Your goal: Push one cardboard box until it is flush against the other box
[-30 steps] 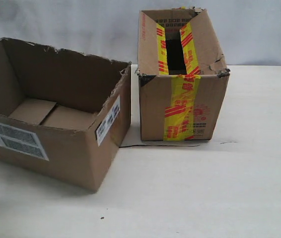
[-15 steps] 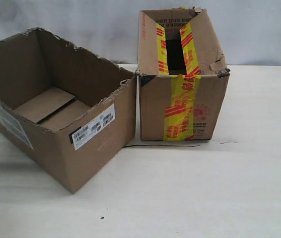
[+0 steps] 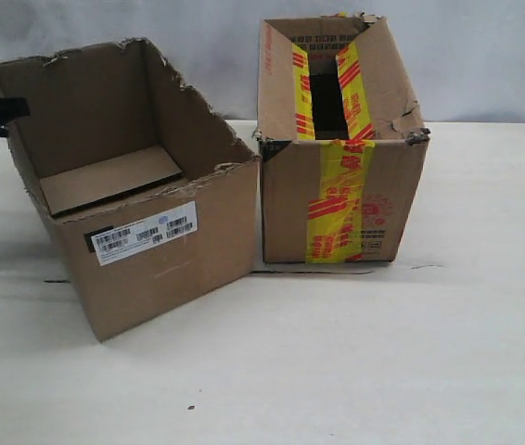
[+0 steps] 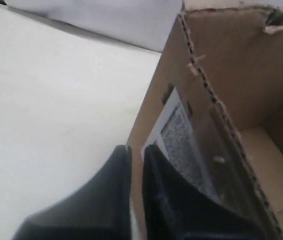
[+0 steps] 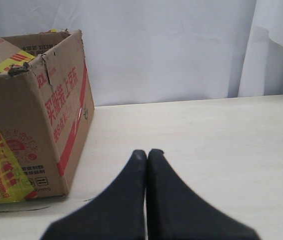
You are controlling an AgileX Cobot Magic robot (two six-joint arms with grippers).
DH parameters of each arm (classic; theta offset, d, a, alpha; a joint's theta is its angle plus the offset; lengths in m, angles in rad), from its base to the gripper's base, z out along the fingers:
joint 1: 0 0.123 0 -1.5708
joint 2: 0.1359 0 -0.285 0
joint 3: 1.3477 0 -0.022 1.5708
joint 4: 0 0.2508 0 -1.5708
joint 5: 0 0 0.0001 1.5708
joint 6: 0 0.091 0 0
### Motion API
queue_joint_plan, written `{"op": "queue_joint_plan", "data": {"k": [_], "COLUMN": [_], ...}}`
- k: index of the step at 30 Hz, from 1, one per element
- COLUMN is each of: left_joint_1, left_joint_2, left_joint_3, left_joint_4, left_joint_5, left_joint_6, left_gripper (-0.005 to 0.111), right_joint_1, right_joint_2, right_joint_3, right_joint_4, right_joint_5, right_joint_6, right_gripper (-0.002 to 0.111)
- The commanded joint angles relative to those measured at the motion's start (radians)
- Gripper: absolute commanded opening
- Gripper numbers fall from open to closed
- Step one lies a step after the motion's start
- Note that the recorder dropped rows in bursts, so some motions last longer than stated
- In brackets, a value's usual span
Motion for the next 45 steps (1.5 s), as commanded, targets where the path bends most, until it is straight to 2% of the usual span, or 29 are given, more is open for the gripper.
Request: {"op": "queue_joint_plan", "data": {"k": [1, 7, 11, 18, 23, 29, 31, 33, 37, 41, 42, 43, 45], "left_joint_1": [-0.042, -0.149, -0.183, -0.188, -0.182, -0.135, -0.137, -0.151, -0.220, -0.375, -0.418, -0.492, -0.590], "left_joint_2": [0.078, 0.132, 0.145, 0.186, 0.188, 0.049, -0.063, -0.189, -0.434, -0.638, -0.671, -0.703, -0.697], "left_joint_3": [-0.083, -0.127, -0.154, -0.238, -0.267, -0.257, -0.215, -0.133, 0.072, 0.293, 0.342, 0.422, 0.509], "left_joint_4": [0.000, 0.000, -0.007, 0.009, 0.079, 0.164, 0.209, 0.171, 0.122, 0.074, 0.039, 0.014, -0.020], "left_joint_5": [0.054, -0.026, -0.075, -0.090, -0.069, 0.146, 0.196, 0.205, 0.219, 0.303, 0.305, 0.284, 0.248], "left_joint_6": [-0.002, -0.002, -0.004, 0.001, 0.001, 0.016, 0.016, 0.003, 0.006, 0.002, 0.002, 0.002, 0.002], "left_gripper": [0.000, 0.000, 0.000, 0.000, 0.000, 0.000, 0.000, 0.000, 0.000, 0.000, 0.000, 0.000, 0.000], "right_joint_1": [-0.007, -0.007, -0.007, -0.007, -0.007, -0.007, -0.007, -0.007, -0.007, -0.007, -0.007, -0.007, -0.007], "right_joint_2": [-0.004, -0.004, -0.004, -0.004, -0.004, -0.004, -0.004, -0.004, -0.004, -0.004, -0.004, -0.004, -0.004], "right_joint_3": [0.005, 0.005, 0.005, 0.005, 0.005, 0.005, 0.005, 0.005, 0.005, 0.005, 0.005, 0.005, 0.005], "right_joint_4": [0.003, 0.003, 0.003, 0.003, 0.003, 0.003, 0.003, 0.003, 0.003, 0.003, 0.003, 0.003, 0.003], "right_joint_5": [-0.003, -0.003, -0.003, -0.003, -0.003, -0.003, -0.003, -0.003, -0.003, -0.003, -0.003, -0.003, -0.003], "right_joint_6": [0.001, 0.001, 0.001, 0.001, 0.001, 0.001, 0.001, 0.001, 0.001, 0.001, 0.001, 0.001, 0.001], "right_gripper": [0.000, 0.000, 0.000, 0.000, 0.000, 0.000, 0.000, 0.000, 0.000, 0.000, 0.000, 0.000, 0.000]}}
